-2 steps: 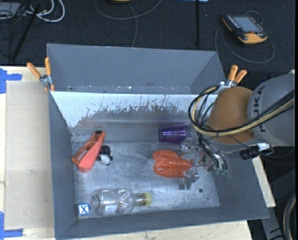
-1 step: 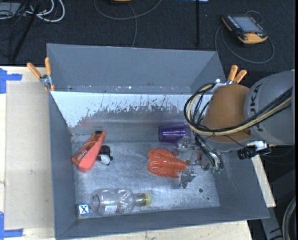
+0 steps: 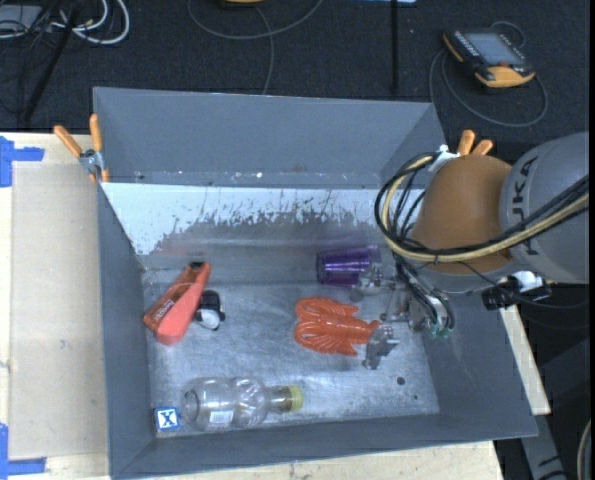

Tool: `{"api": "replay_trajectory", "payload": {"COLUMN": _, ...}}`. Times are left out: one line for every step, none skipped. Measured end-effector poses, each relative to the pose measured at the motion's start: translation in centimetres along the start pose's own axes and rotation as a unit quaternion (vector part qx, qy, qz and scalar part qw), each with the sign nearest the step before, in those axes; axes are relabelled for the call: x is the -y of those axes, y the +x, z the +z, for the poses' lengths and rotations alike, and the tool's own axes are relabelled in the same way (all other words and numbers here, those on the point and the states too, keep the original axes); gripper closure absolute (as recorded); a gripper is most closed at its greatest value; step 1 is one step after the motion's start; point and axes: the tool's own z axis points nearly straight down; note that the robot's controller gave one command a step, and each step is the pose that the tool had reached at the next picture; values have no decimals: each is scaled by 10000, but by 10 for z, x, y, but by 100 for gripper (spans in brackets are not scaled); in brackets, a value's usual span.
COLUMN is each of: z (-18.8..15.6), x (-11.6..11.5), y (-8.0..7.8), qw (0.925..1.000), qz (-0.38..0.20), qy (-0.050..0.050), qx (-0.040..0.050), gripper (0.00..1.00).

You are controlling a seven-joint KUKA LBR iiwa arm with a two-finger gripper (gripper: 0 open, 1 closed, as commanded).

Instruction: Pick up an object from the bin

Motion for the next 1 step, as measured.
{"api": "replay_trajectory", "payload": {"z": 36, "x": -21, "y": -10, "qw": 9961, "qz": 887, "qy": -2, "qx": -13, "gripper": 0}}
